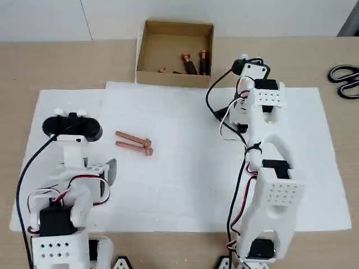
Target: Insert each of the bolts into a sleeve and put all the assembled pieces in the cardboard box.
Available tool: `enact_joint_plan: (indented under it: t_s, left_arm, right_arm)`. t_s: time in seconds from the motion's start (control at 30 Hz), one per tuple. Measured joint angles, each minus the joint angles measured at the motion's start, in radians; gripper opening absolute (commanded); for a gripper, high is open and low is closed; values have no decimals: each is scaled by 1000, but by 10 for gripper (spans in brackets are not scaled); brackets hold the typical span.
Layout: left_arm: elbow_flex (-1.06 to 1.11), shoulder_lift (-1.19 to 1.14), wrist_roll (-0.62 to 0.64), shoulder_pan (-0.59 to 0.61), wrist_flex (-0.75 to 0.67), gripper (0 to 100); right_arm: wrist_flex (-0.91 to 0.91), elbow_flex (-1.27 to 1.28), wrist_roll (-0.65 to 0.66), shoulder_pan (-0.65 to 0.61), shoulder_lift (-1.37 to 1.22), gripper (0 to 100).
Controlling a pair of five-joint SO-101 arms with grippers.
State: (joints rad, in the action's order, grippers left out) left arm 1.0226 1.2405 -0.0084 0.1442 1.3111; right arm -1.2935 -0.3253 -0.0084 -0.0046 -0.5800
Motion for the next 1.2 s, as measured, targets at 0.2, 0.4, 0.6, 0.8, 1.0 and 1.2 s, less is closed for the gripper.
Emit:
enact_joint_plan:
  t_s: [0.2, 0.4, 0.6, 0.8, 1.0, 1.2]
  left_arm:
    - [0, 0, 0, 0, 0, 215]
    - [-72, 0, -9, 0, 63, 215]
    - [-212, -112, -91, 0, 117, 215]
    - [-407, -480, -167, 0, 117, 214]
    - [-612, -879, -575, -43, 166, 214]
    - [-713, -1122, -853, -101, 94, 214]
  right_arm:
    - [-206, -54, 71, -5, 54, 4]
    - [-348, -74, 164, -3, 183, 4]
    - [-396, -74, 207, 35, 262, 4]
    - [-404, -57, 207, 58, 267, 4]
    - [-405, 9, 207, 57, 267, 4]
    - [-405, 58, 207, 57, 267, 4]
